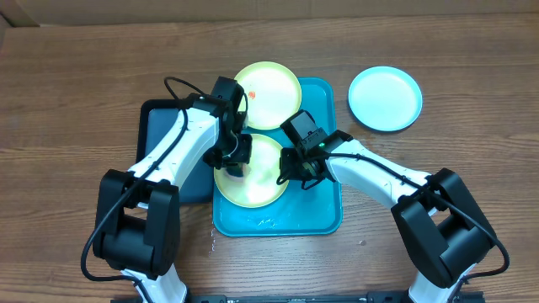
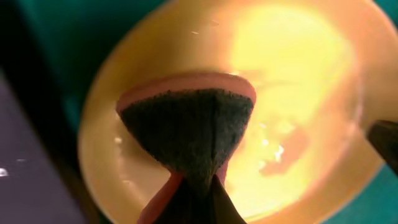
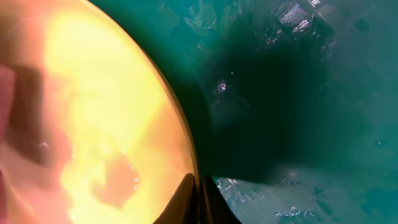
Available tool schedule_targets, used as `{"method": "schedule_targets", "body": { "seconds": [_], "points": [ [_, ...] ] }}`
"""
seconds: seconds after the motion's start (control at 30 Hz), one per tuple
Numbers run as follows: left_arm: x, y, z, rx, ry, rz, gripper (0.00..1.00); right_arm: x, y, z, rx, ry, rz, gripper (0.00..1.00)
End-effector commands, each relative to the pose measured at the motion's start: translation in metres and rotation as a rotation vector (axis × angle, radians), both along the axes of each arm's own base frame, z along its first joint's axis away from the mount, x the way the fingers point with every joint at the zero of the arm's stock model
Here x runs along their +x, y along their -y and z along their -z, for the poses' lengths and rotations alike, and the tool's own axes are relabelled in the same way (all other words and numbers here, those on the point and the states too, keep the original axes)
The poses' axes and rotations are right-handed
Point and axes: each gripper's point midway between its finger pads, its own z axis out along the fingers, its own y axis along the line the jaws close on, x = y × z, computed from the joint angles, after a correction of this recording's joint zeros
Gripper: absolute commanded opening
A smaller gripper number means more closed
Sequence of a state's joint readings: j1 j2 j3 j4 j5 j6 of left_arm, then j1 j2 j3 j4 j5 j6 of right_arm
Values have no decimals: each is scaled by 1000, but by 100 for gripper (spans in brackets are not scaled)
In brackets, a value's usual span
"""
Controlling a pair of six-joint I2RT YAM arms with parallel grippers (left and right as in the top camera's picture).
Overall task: Clean dirty plates on tray and stack at the side
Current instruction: 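Rub the sponge in circles across the yellow plate's surface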
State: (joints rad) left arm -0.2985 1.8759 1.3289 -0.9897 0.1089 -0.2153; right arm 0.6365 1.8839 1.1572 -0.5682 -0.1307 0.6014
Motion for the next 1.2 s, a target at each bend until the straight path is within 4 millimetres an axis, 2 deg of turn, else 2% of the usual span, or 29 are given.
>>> {"method": "schedule_targets", "body": {
  "seconds": [0.0, 0.27, 0.47, 0.57, 0.67, 0.8, 1.0, 1.17],
  "points": [
    [10, -13, -8, 67, 60, -33, 4, -4, -6, -2, 21, 0, -19, 4],
    [0, -13, 19, 61, 44, -54, 4, -4, -6, -2, 21, 1, -20, 4],
    [-16, 4, 43, -60, 14, -52, 4, -3, -7, -3, 23, 4, -22, 4],
    [-25, 24, 48, -177, -9, -38, 4, -3, -7, -3, 23, 4, -22, 4],
    [-33, 43, 43, -299, -49, -18, 4, -3, -7, -3, 24, 4, -22, 4],
    [-31, 62, 32, -422, -51, -5, 4, -3, -7, -3, 23, 4, -22, 4],
    [-13, 67, 16, -488, -8, -10, 4, -3, -7, -3, 23, 4, -22, 4],
    [3, 65, -15, -505, 65, -1, 4, -3, -7, -3, 23, 4, -22, 4]
  ]
}}
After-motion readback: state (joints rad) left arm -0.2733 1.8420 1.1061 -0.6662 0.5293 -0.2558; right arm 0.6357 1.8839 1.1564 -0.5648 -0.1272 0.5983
